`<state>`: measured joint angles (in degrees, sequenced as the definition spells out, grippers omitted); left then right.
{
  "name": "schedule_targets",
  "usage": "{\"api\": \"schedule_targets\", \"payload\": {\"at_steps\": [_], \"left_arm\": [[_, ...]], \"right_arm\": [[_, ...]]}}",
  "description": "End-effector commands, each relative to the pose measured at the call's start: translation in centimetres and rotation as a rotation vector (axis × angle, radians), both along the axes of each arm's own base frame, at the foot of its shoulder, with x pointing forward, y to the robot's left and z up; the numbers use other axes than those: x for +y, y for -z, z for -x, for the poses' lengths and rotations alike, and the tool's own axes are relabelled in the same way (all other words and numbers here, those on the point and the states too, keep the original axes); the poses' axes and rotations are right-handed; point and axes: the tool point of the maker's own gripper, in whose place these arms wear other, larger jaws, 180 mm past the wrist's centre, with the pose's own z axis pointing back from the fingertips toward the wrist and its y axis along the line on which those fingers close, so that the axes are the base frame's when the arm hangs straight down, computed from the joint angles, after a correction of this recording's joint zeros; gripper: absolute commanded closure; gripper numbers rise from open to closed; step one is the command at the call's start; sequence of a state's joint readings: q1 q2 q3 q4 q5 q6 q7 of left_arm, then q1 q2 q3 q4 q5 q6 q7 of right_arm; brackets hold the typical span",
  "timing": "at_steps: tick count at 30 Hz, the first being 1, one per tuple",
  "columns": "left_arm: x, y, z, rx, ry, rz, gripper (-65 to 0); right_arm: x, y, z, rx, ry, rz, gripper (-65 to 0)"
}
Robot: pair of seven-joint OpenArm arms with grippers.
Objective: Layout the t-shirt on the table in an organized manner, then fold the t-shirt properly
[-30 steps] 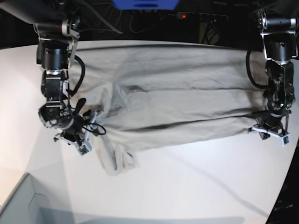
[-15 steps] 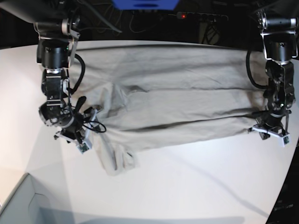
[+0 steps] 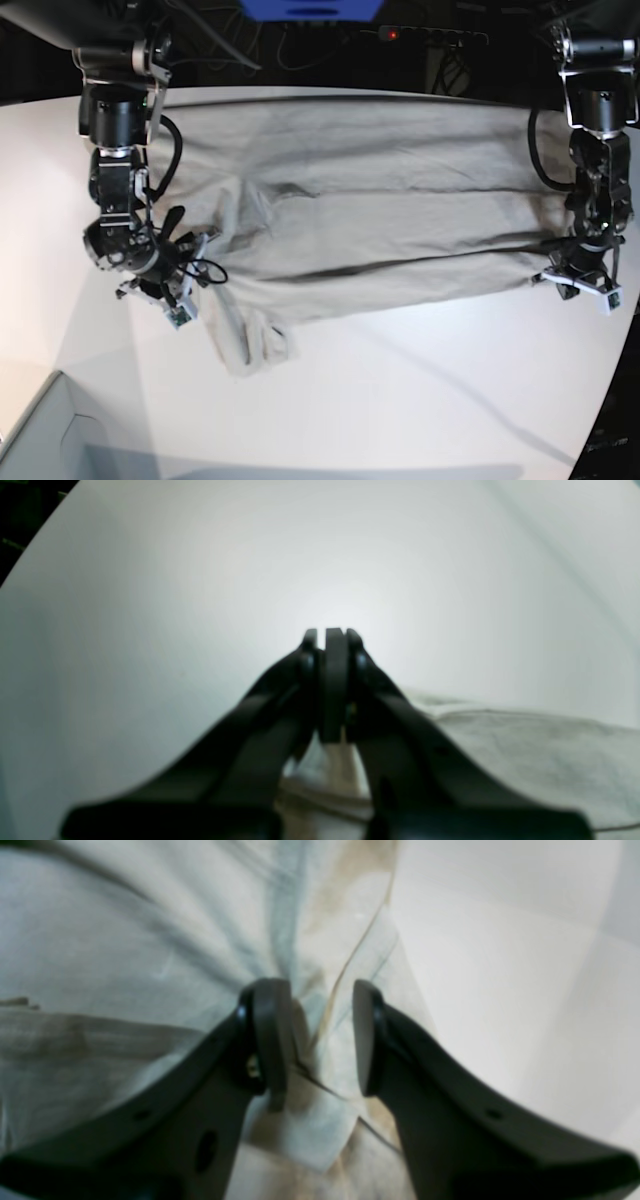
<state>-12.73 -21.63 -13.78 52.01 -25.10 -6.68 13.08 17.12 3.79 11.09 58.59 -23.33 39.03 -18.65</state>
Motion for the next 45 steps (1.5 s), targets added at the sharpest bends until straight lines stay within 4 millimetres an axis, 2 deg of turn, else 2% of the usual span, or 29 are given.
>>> {"api": "schedule_targets", "payload": {"at_steps": [1,19,22,27,34,43,45], "left_arm": [[1.0,-2.3,-1.3,-0.065,-0.007,-0.026,-0.2],[0.9,-2.3,-1.3,-0.065,-0.007,-0.023,-0.2],[0.9,-2.3,-1.3,-0.067,-0.006,-0.023,-0.2],[0.9,-2.3,-1.3,-0.067,-0.006,-0.023,-0.2],[0.9,-2.3,-1.3,-0.067,-0.006,-0.023,-0.2],[0.9,-2.3,-1.3,-0.067,-0.006,-0.023,-0.2],[0.9,-2.3,-1.3,-0.067,-0.006,-0.023,-0.2]], "right_arm": [[0.1,-1.8,-1.5,-0.056,-0.013,-0.018,-19.3],[-0.4,-1.6,-1.2,-0.052,0.007,-0.025,-19.6],[-1.2,-1.6,-1.2,-0.055,0.033,-0.032,-22.8],[-1.2,-1.6,-1.2,-0.055,0.033,-0.032,-25.2],[-0.2,-1.0,-0.6,-0.040,0.025,-0.046,-25.3],[-0.3,-1.1,-0.7,-0.042,0.024,-0.045,-24.9],[-0.3,0.0,-0.3,-0.008,0.025,-0.052,-24.6]]}}
